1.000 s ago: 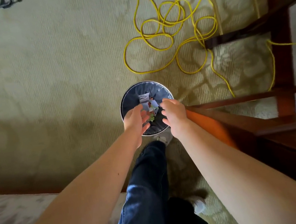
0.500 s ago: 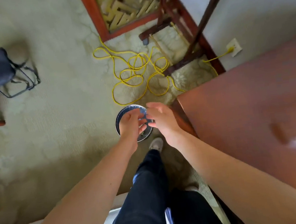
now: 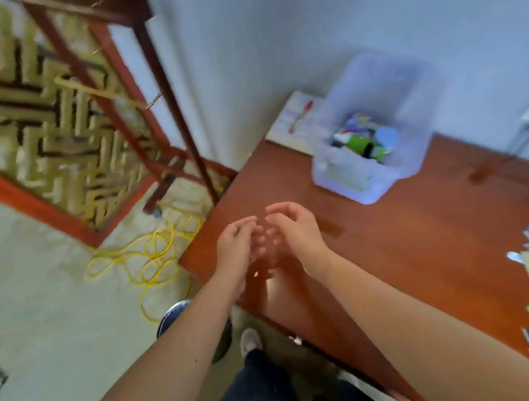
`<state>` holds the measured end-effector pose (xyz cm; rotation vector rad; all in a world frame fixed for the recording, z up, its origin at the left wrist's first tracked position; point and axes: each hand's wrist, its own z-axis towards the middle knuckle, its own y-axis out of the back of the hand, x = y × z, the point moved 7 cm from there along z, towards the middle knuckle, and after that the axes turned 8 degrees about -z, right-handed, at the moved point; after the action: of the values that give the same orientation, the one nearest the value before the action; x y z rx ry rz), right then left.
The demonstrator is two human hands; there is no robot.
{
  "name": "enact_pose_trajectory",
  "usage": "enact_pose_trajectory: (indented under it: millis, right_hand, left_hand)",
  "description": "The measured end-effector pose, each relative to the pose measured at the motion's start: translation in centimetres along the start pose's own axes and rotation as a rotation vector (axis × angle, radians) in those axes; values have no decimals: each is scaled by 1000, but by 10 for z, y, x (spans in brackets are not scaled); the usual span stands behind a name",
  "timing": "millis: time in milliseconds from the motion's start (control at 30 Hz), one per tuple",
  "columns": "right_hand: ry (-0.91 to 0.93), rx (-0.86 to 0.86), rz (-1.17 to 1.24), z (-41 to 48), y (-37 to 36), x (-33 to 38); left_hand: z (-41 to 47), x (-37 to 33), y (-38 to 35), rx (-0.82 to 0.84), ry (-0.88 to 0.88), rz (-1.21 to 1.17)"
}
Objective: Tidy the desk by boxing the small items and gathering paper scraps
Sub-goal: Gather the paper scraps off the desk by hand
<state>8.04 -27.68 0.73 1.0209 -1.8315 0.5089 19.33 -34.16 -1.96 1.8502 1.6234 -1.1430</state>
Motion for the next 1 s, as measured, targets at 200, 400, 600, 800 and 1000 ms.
enact_pose_trajectory:
  millis: [200,400,600,800,1000]
  right_hand:
    - [31,-259,97,-23,125,17]
    - [55,-483,146,-62,236,15]
    - [71,-611,228,-99,316,-3]
    - [64,-679,233,-133,376,-24]
    - [-12,-716,218,-165,410,-66]
  left_hand:
    - [-25,10,-133,257,0,130]
    - [-67,31,-236,439,58,211]
    - [-115,58,-311,565,76,286]
    - [-153,85,-352,632,58,333]
    - [-180,127,-368,634,102,411]
